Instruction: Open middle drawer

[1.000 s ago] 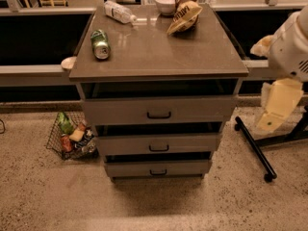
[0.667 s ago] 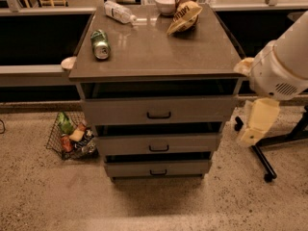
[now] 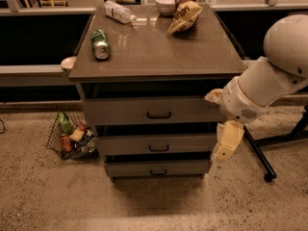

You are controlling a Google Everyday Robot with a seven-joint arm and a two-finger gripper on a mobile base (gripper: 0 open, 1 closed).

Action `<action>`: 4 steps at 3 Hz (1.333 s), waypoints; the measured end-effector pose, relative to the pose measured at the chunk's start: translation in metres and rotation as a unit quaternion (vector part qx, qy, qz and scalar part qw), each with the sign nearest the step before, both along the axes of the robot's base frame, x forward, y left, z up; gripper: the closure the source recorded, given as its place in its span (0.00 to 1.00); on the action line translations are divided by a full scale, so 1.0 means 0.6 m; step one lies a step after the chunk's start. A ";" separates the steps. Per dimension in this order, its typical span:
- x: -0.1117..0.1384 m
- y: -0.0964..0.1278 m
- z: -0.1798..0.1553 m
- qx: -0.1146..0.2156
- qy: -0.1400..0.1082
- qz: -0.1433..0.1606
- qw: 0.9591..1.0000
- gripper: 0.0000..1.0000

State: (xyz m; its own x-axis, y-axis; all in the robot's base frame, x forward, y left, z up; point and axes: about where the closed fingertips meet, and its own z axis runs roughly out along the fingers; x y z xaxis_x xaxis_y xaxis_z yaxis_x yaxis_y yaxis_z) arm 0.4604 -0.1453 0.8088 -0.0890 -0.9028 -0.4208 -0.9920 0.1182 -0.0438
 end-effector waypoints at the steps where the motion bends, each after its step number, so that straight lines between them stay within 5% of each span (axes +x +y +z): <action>1: -0.001 0.001 -0.001 0.000 0.000 0.000 1.000 0.00; 2: -0.007 0.000 -0.067 -0.020 0.008 -0.003 1.000 0.00; 4: -0.006 -0.012 -0.307 -0.044 0.024 0.018 0.999 0.00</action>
Offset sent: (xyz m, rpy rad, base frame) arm -0.0132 -0.0037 -0.1357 -0.1299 0.0529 -0.0254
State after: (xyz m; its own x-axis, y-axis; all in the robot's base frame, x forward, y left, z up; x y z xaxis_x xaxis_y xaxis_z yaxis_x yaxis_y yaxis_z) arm 0.4570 -0.1525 0.6246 -0.0734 -0.9394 -0.3348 -0.9968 0.0797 -0.0051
